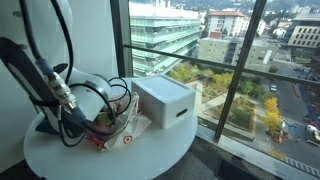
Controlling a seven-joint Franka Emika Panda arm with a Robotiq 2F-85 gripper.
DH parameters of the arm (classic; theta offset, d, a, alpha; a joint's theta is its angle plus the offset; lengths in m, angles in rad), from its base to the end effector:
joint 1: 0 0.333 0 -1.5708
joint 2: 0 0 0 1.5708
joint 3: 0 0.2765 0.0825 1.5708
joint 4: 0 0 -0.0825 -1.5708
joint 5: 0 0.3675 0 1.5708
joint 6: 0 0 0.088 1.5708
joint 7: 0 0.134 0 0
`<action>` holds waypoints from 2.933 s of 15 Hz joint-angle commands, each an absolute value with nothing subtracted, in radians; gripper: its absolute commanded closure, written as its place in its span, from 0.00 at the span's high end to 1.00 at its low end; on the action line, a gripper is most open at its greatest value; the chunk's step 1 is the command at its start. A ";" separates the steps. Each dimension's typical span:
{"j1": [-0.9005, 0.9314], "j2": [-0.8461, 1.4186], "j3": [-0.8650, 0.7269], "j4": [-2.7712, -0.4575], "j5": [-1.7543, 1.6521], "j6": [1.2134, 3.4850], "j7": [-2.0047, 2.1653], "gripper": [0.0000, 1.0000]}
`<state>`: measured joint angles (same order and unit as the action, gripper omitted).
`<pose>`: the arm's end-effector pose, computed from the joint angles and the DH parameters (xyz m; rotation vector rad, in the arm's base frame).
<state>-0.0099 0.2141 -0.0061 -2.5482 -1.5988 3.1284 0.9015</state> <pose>0.4012 0.0796 0.1483 2.7818 0.9827 0.5238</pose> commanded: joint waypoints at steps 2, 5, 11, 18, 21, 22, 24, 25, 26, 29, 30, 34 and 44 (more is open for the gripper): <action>-0.019 0.297 -0.005 -2.479 -1.547 3.166 0.830 1.00; -0.024 0.353 0.005 -2.475 -1.476 3.174 0.768 1.00; -0.034 0.410 0.040 -2.477 -1.366 3.165 0.649 0.66; -0.021 0.353 0.074 -2.503 -1.314 3.114 0.609 0.11; 0.002 0.284 0.072 -2.503 -1.345 3.074 0.638 0.00; 0.011 0.259 0.068 -2.499 -1.358 3.061 0.649 0.00; 0.022 0.225 0.066 -2.488 -1.378 3.040 0.658 0.02; 0.026 0.212 0.065 -2.480 -1.389 3.034 0.663 0.02; 0.029 0.203 0.063 -2.468 -1.404 3.031 0.665 0.02; 0.030 0.208 0.059 -2.420 -1.454 3.029 0.674 0.02; 0.029 0.220 0.058 -2.397 -1.477 3.032 0.679 0.02; 0.026 0.264 0.060 -2.311 -1.608 3.061 0.730 0.02; 0.014 0.540 0.065 -2.163 -1.681 3.121 0.626 0.02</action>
